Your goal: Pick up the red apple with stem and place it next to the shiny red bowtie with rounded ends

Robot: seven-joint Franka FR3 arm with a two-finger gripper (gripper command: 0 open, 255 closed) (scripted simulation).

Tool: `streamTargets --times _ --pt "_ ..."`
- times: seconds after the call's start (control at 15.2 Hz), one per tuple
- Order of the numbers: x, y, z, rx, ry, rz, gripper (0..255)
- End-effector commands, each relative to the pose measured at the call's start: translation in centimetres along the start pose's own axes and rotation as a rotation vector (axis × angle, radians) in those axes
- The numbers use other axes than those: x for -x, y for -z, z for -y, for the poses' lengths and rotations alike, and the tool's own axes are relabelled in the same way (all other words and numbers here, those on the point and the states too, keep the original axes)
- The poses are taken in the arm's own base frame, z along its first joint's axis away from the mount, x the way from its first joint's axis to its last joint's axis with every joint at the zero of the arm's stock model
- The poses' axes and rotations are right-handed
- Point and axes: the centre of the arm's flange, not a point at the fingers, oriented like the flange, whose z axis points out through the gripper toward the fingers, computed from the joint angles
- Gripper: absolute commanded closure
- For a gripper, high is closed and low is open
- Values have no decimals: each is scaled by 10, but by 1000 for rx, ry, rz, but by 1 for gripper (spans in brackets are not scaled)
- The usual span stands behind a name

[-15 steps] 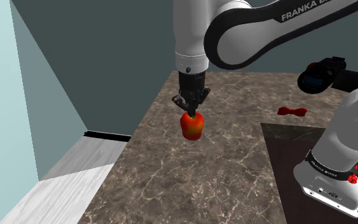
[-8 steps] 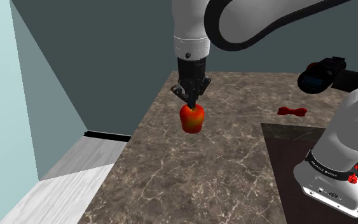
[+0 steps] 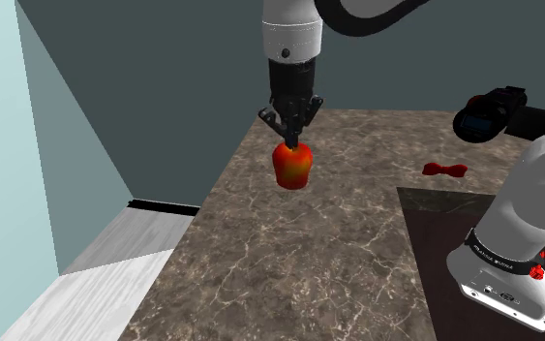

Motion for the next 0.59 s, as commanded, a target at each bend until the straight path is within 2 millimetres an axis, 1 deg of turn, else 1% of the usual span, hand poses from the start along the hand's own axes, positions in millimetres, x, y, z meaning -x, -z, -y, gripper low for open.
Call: streamTargets --times 0.0,0.13,0.53 --pt "-2 11 1 0 0 0 255" --pt "-3 18 0 0 0 0 255" --pt "-3 17 -79 0 0 0 255"
